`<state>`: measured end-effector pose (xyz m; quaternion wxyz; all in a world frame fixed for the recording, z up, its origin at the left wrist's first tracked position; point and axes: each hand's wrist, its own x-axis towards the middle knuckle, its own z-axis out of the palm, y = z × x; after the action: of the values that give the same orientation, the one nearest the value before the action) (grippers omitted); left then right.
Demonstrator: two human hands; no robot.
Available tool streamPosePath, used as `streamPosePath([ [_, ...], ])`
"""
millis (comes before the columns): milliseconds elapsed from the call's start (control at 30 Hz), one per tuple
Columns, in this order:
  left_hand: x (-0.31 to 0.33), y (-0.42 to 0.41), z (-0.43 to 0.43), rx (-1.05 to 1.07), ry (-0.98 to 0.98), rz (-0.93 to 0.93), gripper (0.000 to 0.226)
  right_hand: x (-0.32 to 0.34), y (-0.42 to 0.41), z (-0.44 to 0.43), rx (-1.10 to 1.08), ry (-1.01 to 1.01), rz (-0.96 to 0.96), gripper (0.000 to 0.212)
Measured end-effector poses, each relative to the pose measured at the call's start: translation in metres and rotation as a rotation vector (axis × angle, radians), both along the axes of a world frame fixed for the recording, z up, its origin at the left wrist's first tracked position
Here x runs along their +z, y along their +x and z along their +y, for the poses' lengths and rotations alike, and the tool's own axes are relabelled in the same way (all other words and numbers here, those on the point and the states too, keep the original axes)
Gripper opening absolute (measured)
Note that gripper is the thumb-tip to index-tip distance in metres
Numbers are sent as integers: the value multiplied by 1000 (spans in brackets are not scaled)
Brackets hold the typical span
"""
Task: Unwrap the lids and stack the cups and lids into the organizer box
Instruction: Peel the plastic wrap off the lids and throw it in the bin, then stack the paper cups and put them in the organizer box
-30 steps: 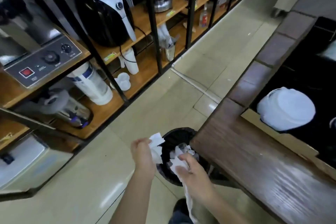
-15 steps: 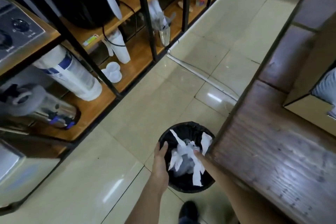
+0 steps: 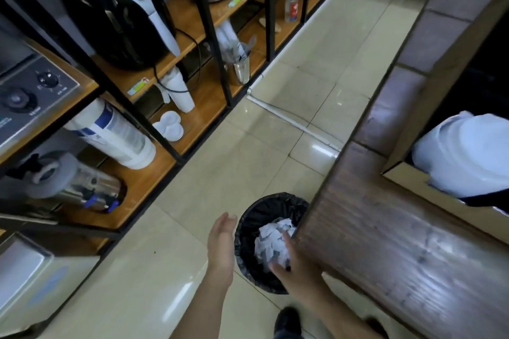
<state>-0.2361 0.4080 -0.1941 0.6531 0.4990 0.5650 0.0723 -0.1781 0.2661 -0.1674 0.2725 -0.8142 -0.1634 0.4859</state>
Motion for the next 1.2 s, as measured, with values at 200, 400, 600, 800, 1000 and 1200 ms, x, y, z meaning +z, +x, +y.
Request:
streamPosePath([
  [200, 105, 42, 10, -275, 263, -160, 48, 100, -4, 15, 356, 205, -86, 51],
  [400, 204, 91, -12, -381, 566, -320, 48, 204, 34, -20, 219, 433, -517, 44],
  [600, 268, 142, -94, -602, 929, -446, 61, 238, 80, -104, -102, 456, -1132, 65],
  [800, 288, 184, -206, -809, 1116, -597, 65, 248, 116, -219, -377, 248, -1311, 80],
  [1000, 275, 217, -308, -991, 1154, -635, 75, 242, 145, -323, -574, 118, -1289, 82],
  [1200, 263, 258, -384, -1118, 1163, -642, 75, 229, 186, -390, -634, 104, -1240, 82],
])
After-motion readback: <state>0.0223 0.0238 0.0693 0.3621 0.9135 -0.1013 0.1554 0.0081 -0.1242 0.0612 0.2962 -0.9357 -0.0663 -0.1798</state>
